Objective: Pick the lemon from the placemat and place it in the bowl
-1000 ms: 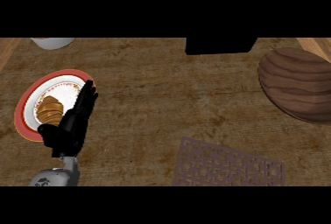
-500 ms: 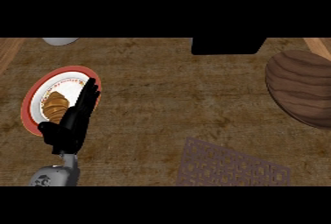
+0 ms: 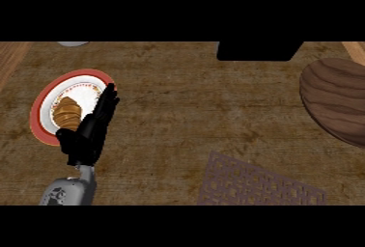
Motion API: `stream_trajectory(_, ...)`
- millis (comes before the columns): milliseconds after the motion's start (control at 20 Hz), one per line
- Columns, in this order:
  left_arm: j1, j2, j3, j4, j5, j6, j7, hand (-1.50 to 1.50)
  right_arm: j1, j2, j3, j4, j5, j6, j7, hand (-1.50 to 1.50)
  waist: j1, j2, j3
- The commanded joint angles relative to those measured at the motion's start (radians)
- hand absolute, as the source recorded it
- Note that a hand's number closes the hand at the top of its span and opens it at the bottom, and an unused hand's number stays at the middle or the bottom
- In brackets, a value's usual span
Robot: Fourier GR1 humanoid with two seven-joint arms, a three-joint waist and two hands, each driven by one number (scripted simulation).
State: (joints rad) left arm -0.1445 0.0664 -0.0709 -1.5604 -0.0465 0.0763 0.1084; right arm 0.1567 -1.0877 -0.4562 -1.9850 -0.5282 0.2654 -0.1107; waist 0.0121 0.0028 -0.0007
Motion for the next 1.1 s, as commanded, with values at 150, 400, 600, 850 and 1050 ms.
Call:
stream_trajectory(150, -0.046, 0.006, 0.021, 0.041, 0.012, -0.017, -0.009, 0.00, -0.104, -0.018, 0.122, 0.199, 0.352, -0.072, -0.110, 1.50, 0.015, 0.007, 0.002)
stream_trajectory(400, -0.044, -0.013, -0.008, 0.003, 0.005, -0.016, 0.023, 0.00, -0.339, 0.059, 0.357, 0.389, 0.518, -0.200, -0.102, 1.50, 0.039, 0.008, 0.001)
stream_trajectory(600, -0.062, -0.056, -0.041, 0.030, -0.036, 0.025, 0.013, 0.00, -0.466, 0.118, 0.397, 0.694, 0.594, -0.183, -0.253, 1.50, 0.041, 0.011, 0.002)
stream_trajectory(850, 0.039, 0.031, 0.033, 0.001, 0.040, -0.068, -0.062, 0.00, -0.594, 0.195, 0.439, 0.959, 0.723, -0.225, -0.382, 1.50, 0.035, 0.009, 0.002)
stream_trajectory(1050, 0.011, -0.023, -0.018, 0.001, -0.017, -0.010, -0.023, 0.00, -0.723, 0.245, 0.475, 1.204, 0.830, -0.254, -0.475, 1.50, 0.036, 0.009, 0.003)
